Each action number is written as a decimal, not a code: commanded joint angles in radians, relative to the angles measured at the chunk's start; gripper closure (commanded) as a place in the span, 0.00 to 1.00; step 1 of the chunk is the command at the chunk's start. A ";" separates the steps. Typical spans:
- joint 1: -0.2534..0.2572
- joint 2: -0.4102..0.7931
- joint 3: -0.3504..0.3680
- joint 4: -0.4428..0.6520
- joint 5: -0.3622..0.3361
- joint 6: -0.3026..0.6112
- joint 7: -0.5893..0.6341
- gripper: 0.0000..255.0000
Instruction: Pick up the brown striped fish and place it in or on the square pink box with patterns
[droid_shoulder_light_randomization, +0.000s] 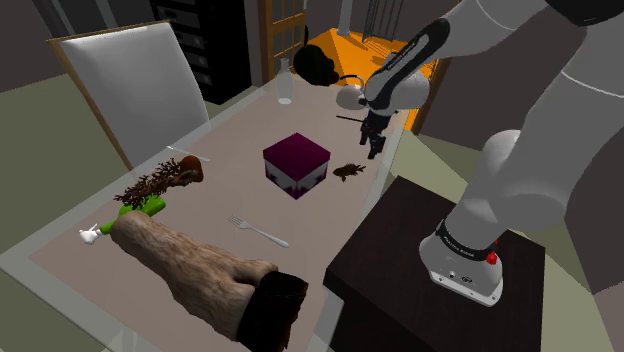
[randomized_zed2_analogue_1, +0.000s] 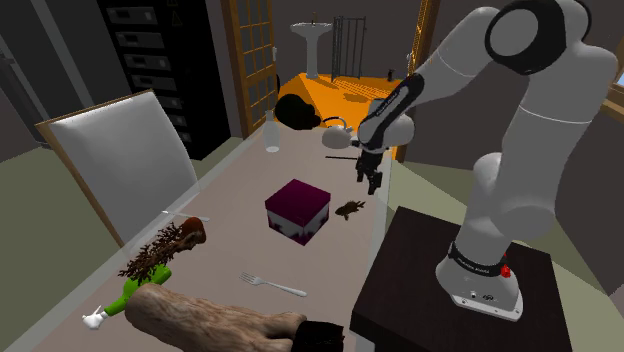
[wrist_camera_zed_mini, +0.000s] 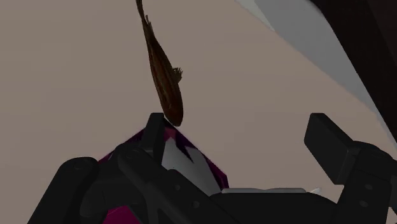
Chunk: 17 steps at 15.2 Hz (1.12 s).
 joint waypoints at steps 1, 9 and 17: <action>0.025 0.137 0.000 0.052 0.238 0.029 -0.238 0.00; -0.208 0.491 0.258 0.303 0.648 0.001 -0.728 0.00; -0.255 0.594 0.339 0.345 0.758 0.051 -0.804 0.00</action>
